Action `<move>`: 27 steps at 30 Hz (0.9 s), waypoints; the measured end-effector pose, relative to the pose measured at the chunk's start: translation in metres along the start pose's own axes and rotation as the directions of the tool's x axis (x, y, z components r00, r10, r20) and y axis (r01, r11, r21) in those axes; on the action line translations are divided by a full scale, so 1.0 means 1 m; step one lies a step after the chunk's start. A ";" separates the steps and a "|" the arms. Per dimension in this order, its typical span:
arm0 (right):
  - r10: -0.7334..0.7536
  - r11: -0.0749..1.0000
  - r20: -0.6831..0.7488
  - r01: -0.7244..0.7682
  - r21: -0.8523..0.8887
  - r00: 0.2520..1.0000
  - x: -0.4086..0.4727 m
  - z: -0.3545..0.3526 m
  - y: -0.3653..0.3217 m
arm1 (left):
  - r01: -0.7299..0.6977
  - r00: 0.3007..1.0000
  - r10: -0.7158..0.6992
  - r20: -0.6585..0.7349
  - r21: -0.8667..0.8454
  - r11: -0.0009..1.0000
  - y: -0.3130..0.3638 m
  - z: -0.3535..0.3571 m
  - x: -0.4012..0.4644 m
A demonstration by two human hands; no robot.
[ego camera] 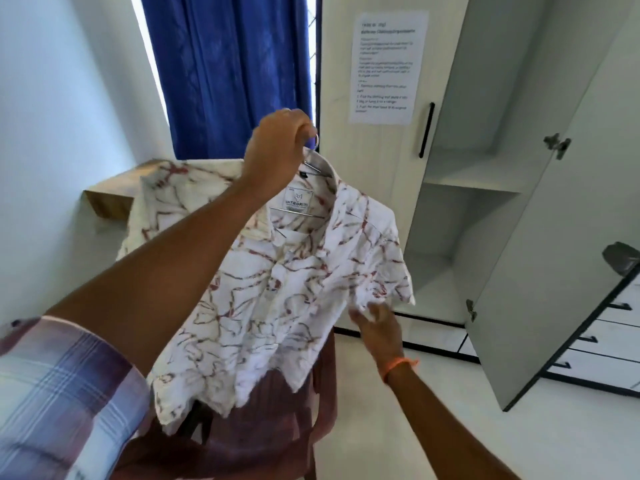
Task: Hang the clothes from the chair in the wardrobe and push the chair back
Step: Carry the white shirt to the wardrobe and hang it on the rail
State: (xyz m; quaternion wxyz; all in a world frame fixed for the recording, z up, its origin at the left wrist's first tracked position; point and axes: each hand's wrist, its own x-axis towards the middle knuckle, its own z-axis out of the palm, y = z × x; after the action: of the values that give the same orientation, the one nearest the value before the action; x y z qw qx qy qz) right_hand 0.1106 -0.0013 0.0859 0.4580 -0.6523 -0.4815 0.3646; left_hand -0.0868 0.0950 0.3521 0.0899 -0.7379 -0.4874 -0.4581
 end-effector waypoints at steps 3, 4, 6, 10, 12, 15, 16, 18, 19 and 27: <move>-0.448 0.893 -0.318 0.439 -0.102 0.836 0.060 -0.050 -0.065 | -0.045 0.997 0.048 0.054 -0.063 0.997 0.027 0.061 0.023; -0.553 0.830 -0.379 0.529 -0.175 0.742 0.083 -0.068 -0.079 | -0.047 0.996 0.052 0.066 -0.074 0.996 0.035 0.083 0.033; -0.712 0.698 -0.410 0.641 -0.320 0.571 0.121 -0.101 -0.108 | -0.036 0.996 0.043 0.083 -0.082 0.996 0.048 0.122 0.053; -0.841 0.506 -0.180 0.623 -0.597 0.510 0.201 -0.153 -0.135 | -0.057 0.986 0.075 0.149 -0.120 0.991 0.071 0.183 0.087; -0.841 0.434 -0.046 0.620 -0.653 0.540 0.245 -0.175 -0.139 | -0.058 0.985 0.081 0.154 -0.147 0.987 0.078 0.208 0.106; -0.833 0.389 0.100 0.705 -0.593 0.544 0.298 -0.198 -0.133 | -0.027 0.997 0.040 0.070 -0.186 0.982 0.079 0.237 0.132; -0.856 0.363 0.095 0.720 -0.591 0.509 0.313 -0.204 -0.129 | -0.027 0.999 0.034 0.033 -0.193 0.981 0.080 0.247 0.142; -0.910 0.289 0.037 0.695 -0.659 0.414 0.335 -0.214 -0.125 | -0.049 0.999 0.043 -0.031 -0.215 0.975 0.085 0.263 0.161; -0.928 0.263 0.008 0.672 -0.693 0.372 0.348 -0.221 -0.127 | -0.065 0.997 0.053 -0.057 -0.226 0.972 0.088 0.273 0.175; -0.974 0.185 -0.100 0.450 -0.874 0.205 0.461 -0.286 -0.183 | -0.160 0.976 0.108 -0.188 -0.285 0.945 0.094 0.359 0.299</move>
State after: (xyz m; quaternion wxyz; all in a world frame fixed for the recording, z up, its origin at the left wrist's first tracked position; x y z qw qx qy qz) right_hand 0.4432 0.3928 0.3334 0.4331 -0.4929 -0.6406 -0.3990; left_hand 0.2318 0.4455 0.4076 0.0496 -0.7327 -0.3516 -0.5806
